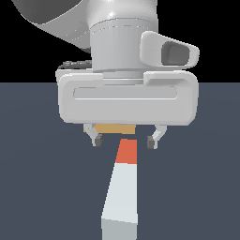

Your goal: Insert the peg into the horizontal hole in a box.

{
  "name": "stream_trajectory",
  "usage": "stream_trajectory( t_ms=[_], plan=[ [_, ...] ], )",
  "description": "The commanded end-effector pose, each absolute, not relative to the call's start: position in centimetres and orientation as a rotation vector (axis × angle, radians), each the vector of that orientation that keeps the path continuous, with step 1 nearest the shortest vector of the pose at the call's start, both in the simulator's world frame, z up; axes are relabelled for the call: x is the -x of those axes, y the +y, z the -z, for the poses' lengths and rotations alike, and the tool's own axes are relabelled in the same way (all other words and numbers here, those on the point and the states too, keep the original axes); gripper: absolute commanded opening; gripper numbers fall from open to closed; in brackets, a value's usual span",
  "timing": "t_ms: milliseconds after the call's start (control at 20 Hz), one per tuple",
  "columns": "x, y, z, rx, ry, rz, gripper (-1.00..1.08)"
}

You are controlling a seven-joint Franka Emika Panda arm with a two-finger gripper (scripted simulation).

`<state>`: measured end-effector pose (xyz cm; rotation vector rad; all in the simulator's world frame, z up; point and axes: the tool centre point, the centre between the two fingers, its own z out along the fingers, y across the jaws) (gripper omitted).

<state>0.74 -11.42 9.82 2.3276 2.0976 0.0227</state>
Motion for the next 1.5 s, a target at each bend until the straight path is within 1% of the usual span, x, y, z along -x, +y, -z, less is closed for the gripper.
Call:
stream_trajectory(
  t_ms=[0, 300, 600, 1050, 1300, 1350, 1450],
  plan=[
    [-0.6, -13.1, -8.6, -2.339, 2.09, -0.013, 1.0],
    [-0.4, -14.9, -7.3, -2.353, 2.081, -0.001, 1.0],
    [-0.4, -14.8, -6.8, -2.355, 2.08, -0.001, 1.0],
    [-0.4, -15.1, -2.8, -2.355, 2.079, 0.0, 1.0],
    [-0.5, -15.1, -2.2, -2.355, 2.079, 0.0, 1.0],
    [-0.5, -15.1, -2.2, -2.355, 2.079, 0.0, -1.0],
    [-0.5, -15.1, -2.2, -2.355, 2.079, 0.0, -1.0]
  ],
)
